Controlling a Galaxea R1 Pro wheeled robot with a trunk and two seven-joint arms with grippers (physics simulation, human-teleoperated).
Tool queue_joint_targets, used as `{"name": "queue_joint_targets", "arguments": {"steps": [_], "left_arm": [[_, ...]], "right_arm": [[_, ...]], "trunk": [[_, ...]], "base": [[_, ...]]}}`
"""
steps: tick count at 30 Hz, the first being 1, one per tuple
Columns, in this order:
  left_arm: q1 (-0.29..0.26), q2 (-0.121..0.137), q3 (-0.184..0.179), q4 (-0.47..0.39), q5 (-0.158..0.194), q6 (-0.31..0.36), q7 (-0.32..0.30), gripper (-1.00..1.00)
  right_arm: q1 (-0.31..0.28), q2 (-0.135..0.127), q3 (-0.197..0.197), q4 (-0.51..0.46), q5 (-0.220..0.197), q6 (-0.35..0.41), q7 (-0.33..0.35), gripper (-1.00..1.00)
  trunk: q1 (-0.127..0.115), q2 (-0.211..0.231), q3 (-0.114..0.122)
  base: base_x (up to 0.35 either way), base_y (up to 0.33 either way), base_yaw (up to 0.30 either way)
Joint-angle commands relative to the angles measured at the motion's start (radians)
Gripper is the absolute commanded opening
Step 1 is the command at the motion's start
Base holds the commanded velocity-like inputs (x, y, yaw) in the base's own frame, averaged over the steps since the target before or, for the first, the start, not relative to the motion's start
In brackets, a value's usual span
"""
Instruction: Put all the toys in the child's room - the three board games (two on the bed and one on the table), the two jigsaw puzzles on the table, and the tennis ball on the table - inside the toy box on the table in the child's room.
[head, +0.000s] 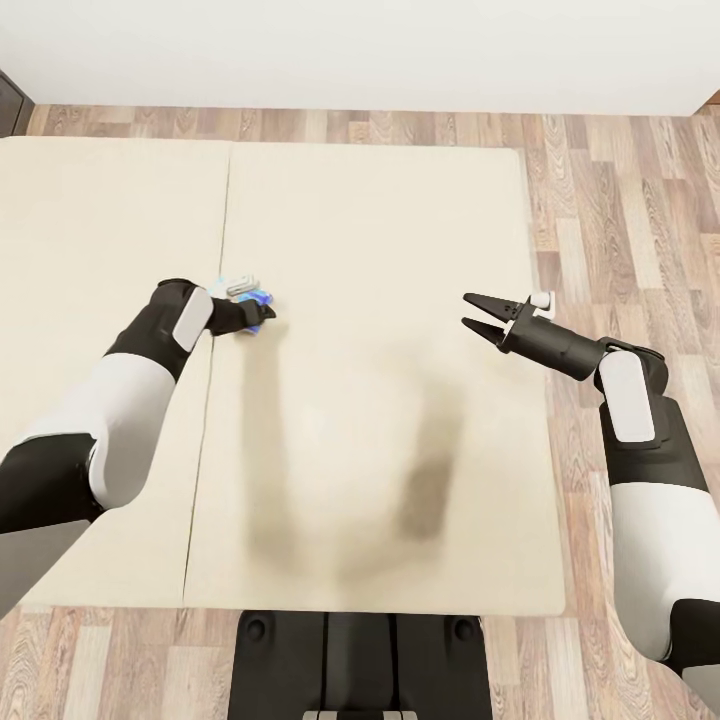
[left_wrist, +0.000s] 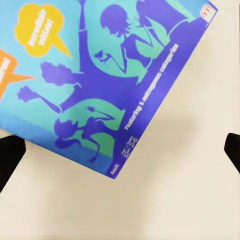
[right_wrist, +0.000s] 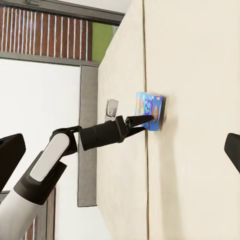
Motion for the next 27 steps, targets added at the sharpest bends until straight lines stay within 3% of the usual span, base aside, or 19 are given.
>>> {"name": "queue_joint_targets", "arguments": {"steps": [1, 13, 17, 27], "left_arm": [[0.000, 0.000, 0.003, -0.005, 0.006, 0.009, 0.003, 1.00], [-0.010, 0.028, 0.004, -0.156, 0.002, 0.167, 0.003, 1.00], [-0.035, 0.045, 0.004, -0.163, 0.000, 0.181, 0.003, 1.00], [-0.086, 0.053, 0.003, -0.133, 0.000, 0.183, 0.015, 1.00]], "right_arm": [[-0.001, 0.000, -0.001, 0.000, 0.005, 0.005, 0.006, 1.00], [-0.001, 0.000, -0.001, 0.000, 0.009, 0.005, 0.006, 1.00], [-0.001, -0.001, -0.001, 0.001, 0.010, 0.005, 0.006, 1.00], [0.000, 0.002, 0.001, 0.001, 0.012, 0.005, -0.020, 1.00]], "trunk": [[0.000, -0.001, -0.001], [0.000, -0.001, -0.001], [0.000, -0.001, -0.001], [0.000, -0.001, -0.001]], "base": [[0.000, 0.000, 0.000], [0.000, 0.000, 0.000], [0.000, 0.000, 0.000], [0.000, 0.000, 0.000]]}}
